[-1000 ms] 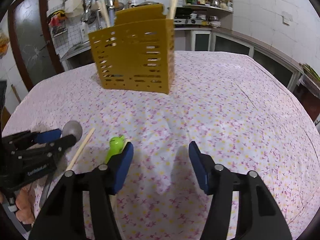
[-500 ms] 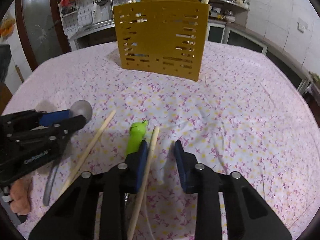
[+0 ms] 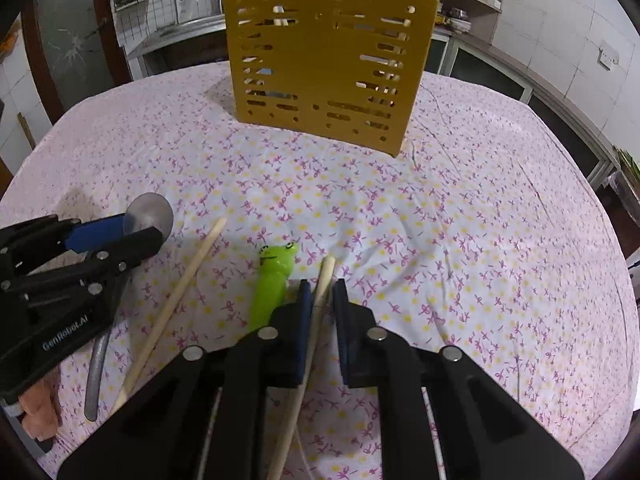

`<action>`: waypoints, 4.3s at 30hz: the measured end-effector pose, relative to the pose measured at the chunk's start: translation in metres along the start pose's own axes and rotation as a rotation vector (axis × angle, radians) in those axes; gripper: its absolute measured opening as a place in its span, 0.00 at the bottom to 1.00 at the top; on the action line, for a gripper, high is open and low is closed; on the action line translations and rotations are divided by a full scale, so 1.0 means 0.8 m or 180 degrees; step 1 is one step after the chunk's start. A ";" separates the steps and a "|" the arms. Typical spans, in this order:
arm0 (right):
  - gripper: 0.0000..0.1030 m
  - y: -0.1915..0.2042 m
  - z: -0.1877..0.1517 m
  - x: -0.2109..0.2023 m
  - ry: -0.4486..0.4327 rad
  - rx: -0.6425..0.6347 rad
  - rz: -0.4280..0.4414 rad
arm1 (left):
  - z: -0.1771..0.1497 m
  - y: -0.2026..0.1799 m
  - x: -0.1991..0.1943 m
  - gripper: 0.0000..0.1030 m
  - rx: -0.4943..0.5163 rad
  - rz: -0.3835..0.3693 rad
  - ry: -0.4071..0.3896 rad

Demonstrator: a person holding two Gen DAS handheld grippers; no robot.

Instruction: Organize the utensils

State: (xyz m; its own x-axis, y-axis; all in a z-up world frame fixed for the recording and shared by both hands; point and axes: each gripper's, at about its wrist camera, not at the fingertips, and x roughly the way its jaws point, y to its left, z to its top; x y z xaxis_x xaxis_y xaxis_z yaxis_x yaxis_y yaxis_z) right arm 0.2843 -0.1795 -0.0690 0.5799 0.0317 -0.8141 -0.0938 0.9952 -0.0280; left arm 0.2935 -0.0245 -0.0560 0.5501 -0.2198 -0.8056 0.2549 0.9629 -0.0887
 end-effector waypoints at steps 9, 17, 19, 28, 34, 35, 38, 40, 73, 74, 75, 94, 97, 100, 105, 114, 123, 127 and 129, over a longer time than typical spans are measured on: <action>0.06 -0.019 0.004 -0.002 -0.0007 0.0172 0.0248 | -0.001 0.011 -0.006 0.12 -0.0164 -0.0094 0.0011; 0.06 -0.037 -0.001 -0.011 -0.0165 0.0372 0.0476 | -0.004 0.015 -0.010 0.06 -0.0250 -0.0136 0.0031; 0.06 -0.042 0.000 -0.014 -0.0207 0.0425 0.0545 | -0.005 0.016 -0.015 0.05 -0.0304 -0.0158 0.0026; 0.06 -0.062 0.000 -0.030 -0.0363 0.0522 0.0715 | -0.004 0.009 -0.025 0.03 -0.0246 -0.0167 -0.0083; 0.06 -0.053 0.000 -0.013 -0.0223 0.0392 0.0606 | -0.001 0.012 -0.009 0.03 -0.0283 -0.0094 0.0043; 0.06 -0.049 -0.001 -0.011 -0.0205 0.0360 0.0575 | -0.001 0.010 -0.008 0.03 -0.0265 -0.0078 0.0047; 0.06 -0.041 -0.002 -0.005 -0.0152 0.0264 0.0475 | -0.001 0.008 -0.005 0.04 -0.0241 -0.0044 0.0084; 0.08 -0.038 -0.003 -0.002 -0.0115 0.0240 0.0467 | 0.001 0.008 -0.002 0.04 -0.0244 -0.0041 0.0112; 0.06 -0.096 0.034 -0.086 -0.1097 0.0700 0.0699 | 0.033 0.014 -0.057 0.04 -0.0602 -0.0584 -0.0533; 0.06 -0.096 0.037 -0.091 -0.1136 0.0680 0.0699 | 0.035 0.012 -0.059 0.04 -0.0601 -0.0617 -0.0546; 0.06 -0.095 0.039 -0.093 -0.1140 0.0658 0.0704 | 0.037 0.011 -0.060 0.04 -0.0601 -0.0628 -0.0550; 0.07 -0.057 0.001 -0.010 -0.0243 0.0166 0.0473 | 0.024 0.017 -0.029 0.04 -0.0548 -0.0369 -0.0245; 0.08 -0.054 -0.004 -0.002 -0.0140 0.0141 0.0419 | 0.022 0.016 -0.029 0.04 -0.0533 -0.0387 -0.0245; 0.08 -0.051 -0.008 -0.003 -0.0120 0.0116 0.0376 | 0.019 0.015 -0.029 0.04 -0.0516 -0.0406 -0.0240; 0.10 -0.045 -0.005 -0.003 -0.0016 0.0037 0.0287 | 0.017 0.017 -0.029 0.04 -0.0552 -0.0447 -0.0207; 0.52 -0.038 0.004 0.004 0.0193 -0.0045 0.0286 | 0.018 0.021 -0.037 0.04 -0.0579 -0.0504 -0.0221; 0.28 -0.053 0.006 0.000 0.0093 0.0178 0.0329 | 0.016 0.022 -0.038 0.04 -0.0588 -0.0523 -0.0217; 0.22 -0.037 0.006 0.003 0.0120 -0.0031 0.0229 | 0.015 0.020 -0.037 0.04 -0.0570 -0.0522 -0.0211; 0.19 -0.032 0.007 0.005 0.0101 -0.0053 0.0166 | 0.015 0.021 -0.036 0.04 -0.0570 -0.0518 -0.0205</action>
State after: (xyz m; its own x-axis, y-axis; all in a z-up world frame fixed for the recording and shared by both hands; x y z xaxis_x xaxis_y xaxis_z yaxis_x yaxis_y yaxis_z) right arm 0.2936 -0.2044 -0.0685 0.5480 0.0803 -0.8326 -0.1369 0.9906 0.0054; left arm 0.2915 -0.0042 -0.0267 0.5643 -0.3783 -0.7338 0.2025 0.9251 -0.3211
